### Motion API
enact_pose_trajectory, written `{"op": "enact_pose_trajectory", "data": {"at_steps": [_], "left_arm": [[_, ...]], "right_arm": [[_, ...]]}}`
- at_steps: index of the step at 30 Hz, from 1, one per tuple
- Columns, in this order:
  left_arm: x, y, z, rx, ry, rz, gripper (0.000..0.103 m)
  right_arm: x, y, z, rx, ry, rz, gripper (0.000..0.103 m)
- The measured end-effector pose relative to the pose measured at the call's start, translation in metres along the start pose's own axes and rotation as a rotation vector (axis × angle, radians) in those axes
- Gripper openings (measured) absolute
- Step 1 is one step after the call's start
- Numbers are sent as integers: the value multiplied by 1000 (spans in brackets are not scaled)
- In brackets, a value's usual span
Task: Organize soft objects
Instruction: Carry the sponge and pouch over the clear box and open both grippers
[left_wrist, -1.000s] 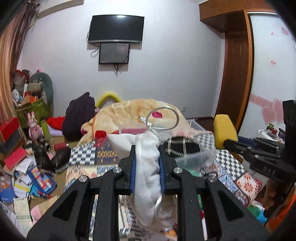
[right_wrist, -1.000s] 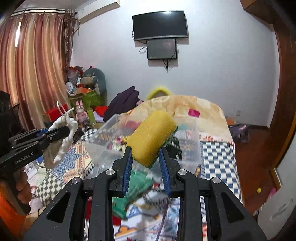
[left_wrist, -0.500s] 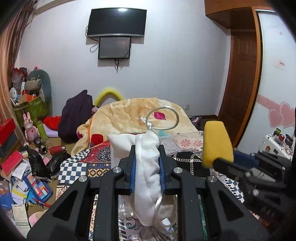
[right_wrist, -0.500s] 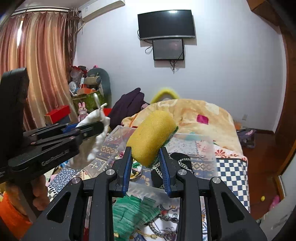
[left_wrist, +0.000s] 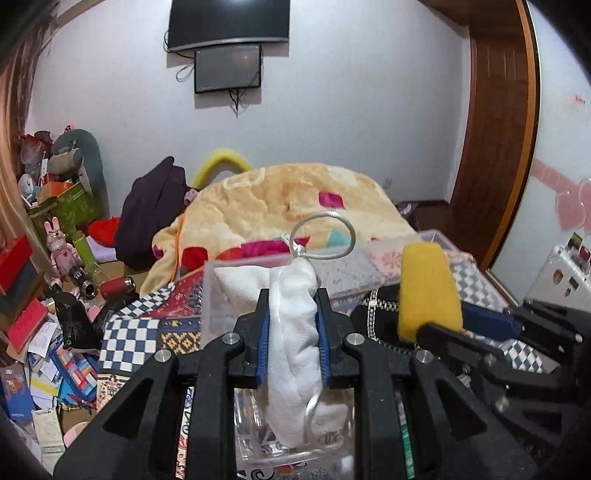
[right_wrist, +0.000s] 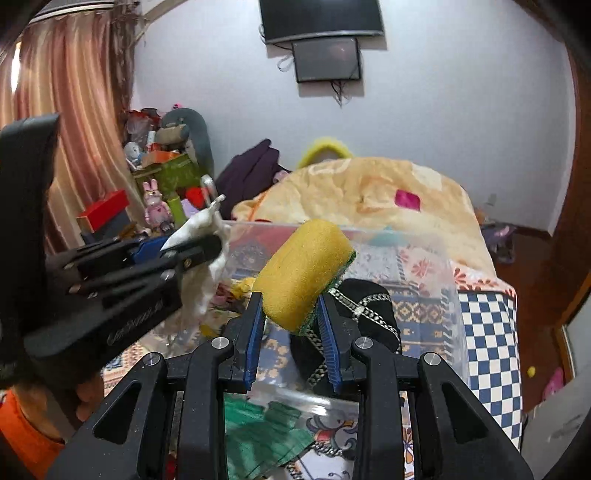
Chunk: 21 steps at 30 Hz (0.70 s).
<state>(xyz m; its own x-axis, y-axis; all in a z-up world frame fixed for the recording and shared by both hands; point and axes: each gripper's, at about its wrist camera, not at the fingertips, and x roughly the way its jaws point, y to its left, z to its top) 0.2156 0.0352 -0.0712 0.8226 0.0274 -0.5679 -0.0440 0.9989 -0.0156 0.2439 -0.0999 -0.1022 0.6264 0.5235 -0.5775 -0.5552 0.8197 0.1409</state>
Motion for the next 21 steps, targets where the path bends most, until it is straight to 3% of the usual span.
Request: {"op": "enact_pose_trajectory", "data": {"at_steps": [6, 9, 11, 18, 21], "left_arm": [[13, -1, -6, 11, 42, 3, 21], [15, 2, -8, -1, 54, -1, 33], [15, 4, -9, -9, 53, -1, 50], [0, 5, -8, 0, 27, -10, 57], [-14, 8, -5, -2, 0, -15, 63]], "right_arm": [[14, -5, -6, 28, 64, 16, 27], [17, -3, -8, 11, 83, 14, 28], [16, -2, -9, -3, 85, 2, 29], [8, 3, -8, -46, 80, -17, 34], [0, 2, -6, -51, 59, -21, 48]]}}
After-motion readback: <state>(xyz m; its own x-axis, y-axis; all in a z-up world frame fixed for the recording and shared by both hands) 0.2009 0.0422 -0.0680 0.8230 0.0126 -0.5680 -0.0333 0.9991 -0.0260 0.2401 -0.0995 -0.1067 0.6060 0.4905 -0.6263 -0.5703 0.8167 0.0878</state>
